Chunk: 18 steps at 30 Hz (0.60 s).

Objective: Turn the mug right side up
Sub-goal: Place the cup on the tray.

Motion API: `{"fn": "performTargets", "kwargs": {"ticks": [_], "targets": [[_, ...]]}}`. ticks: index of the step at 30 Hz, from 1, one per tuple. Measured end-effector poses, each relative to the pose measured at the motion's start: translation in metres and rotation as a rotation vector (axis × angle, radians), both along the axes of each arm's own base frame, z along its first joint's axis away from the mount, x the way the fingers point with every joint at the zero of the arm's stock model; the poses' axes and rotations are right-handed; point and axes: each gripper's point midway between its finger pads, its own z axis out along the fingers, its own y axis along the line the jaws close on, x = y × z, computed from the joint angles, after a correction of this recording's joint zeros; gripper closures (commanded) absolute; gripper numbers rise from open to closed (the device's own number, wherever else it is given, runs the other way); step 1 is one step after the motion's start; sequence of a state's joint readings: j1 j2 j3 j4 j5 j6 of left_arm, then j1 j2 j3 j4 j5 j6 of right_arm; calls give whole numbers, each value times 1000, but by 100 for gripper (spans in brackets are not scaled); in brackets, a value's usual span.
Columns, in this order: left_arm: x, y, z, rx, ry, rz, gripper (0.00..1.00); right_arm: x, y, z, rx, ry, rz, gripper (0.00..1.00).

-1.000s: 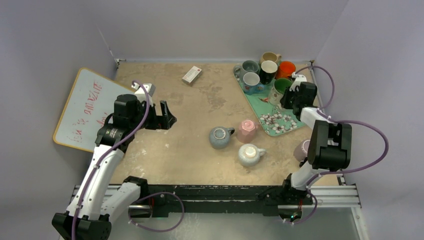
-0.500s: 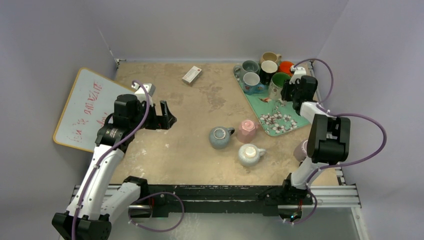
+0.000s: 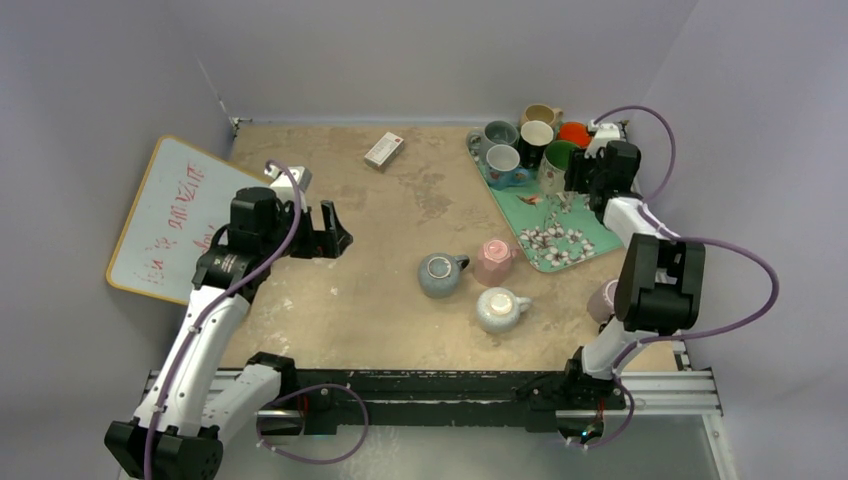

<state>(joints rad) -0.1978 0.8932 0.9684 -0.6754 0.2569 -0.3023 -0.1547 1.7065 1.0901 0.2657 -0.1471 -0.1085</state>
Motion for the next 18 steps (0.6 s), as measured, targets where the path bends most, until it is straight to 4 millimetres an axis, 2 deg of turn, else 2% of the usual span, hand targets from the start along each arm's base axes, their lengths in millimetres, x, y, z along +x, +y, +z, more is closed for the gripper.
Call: {"fn": "performTargets", "kwargs": {"ticks": [3, 7, 9, 13, 16, 18], "targets": [[1, 0, -3, 3, 11, 1, 4, -12, 4, 9, 38, 24, -30, 43], [6, -1, -9, 8, 42, 0, 4, -24, 17, 42, 116, -11, -63, 40], [11, -4, -6, 2, 51, -10, 5, -31, 27, 60, 163, -43, -70, 38], [27, -18, 12, -42, 50, -56, 7, -53, 56, 96, 283, -118, -54, 32], [38, -32, 21, -84, 60, -104, 9, -74, 82, 112, 358, -144, -21, 23], [45, -43, 23, -94, 78, -141, 9, -88, 98, 121, 398, -153, 7, 20]]}}
